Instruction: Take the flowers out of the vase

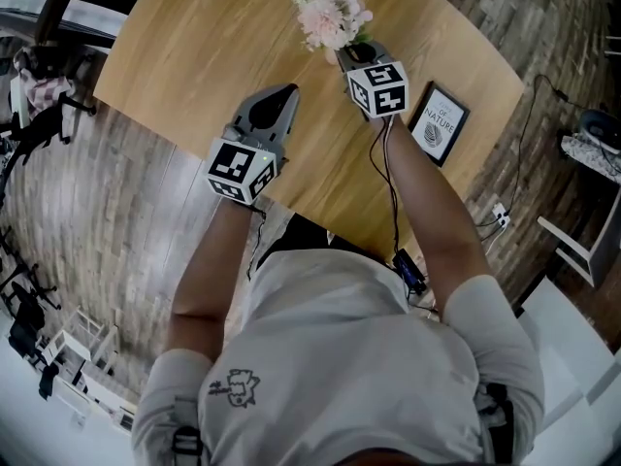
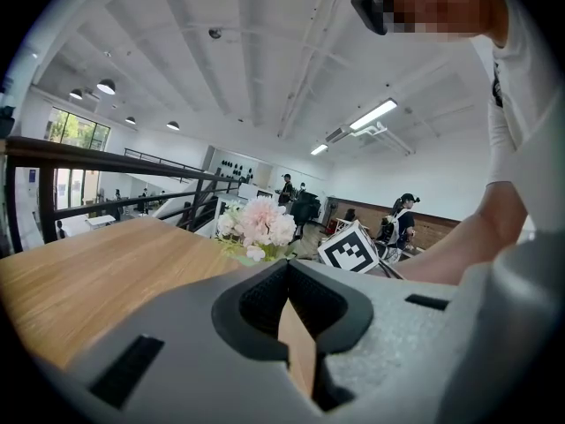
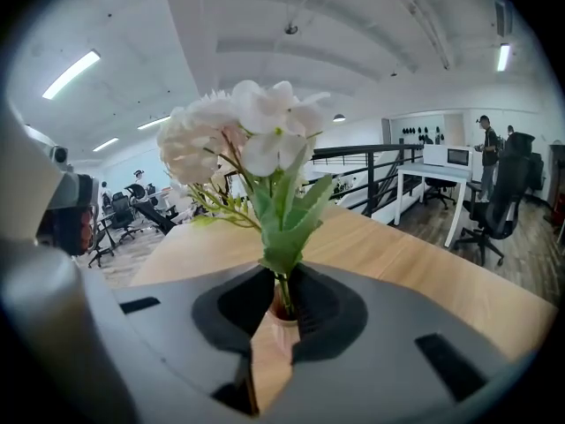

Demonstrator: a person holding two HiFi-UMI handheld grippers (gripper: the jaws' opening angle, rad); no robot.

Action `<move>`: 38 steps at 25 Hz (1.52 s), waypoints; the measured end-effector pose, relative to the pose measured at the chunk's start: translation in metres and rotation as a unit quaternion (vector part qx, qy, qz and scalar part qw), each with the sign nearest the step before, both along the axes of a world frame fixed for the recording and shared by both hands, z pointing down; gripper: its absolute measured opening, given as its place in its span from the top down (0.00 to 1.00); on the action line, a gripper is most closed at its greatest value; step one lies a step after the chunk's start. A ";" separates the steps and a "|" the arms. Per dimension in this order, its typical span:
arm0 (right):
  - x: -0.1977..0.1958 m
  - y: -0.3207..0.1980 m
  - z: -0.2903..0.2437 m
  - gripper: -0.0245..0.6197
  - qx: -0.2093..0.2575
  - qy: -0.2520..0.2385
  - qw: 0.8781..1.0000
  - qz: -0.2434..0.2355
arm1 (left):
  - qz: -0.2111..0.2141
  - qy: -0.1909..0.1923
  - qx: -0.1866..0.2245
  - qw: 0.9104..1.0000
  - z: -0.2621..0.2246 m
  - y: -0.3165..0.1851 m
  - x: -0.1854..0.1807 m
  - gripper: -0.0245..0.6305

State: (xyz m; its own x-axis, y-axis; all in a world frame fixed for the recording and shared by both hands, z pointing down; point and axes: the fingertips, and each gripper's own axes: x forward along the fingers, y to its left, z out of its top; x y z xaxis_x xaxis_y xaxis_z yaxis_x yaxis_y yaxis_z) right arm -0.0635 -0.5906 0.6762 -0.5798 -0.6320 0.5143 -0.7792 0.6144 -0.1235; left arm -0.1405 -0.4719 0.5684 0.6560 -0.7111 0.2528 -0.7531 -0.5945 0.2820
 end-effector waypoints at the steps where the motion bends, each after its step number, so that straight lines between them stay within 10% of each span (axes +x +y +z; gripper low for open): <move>1: 0.001 0.000 -0.003 0.87 0.003 -0.002 1.000 0.000 | -0.001 0.000 0.001 1.000 -0.001 0.001 0.000 0.96; 23: 0.006 0.029 -0.160 0.89 0.109 -0.082 0.991 -0.002 | -0.007 -0.011 0.075 0.997 -0.079 0.039 0.014 0.96; 38: 0.080 0.172 -0.206 0.89 0.117 -0.120 0.985 -0.034 | -0.053 -0.014 0.107 0.993 -0.112 0.157 0.079 0.96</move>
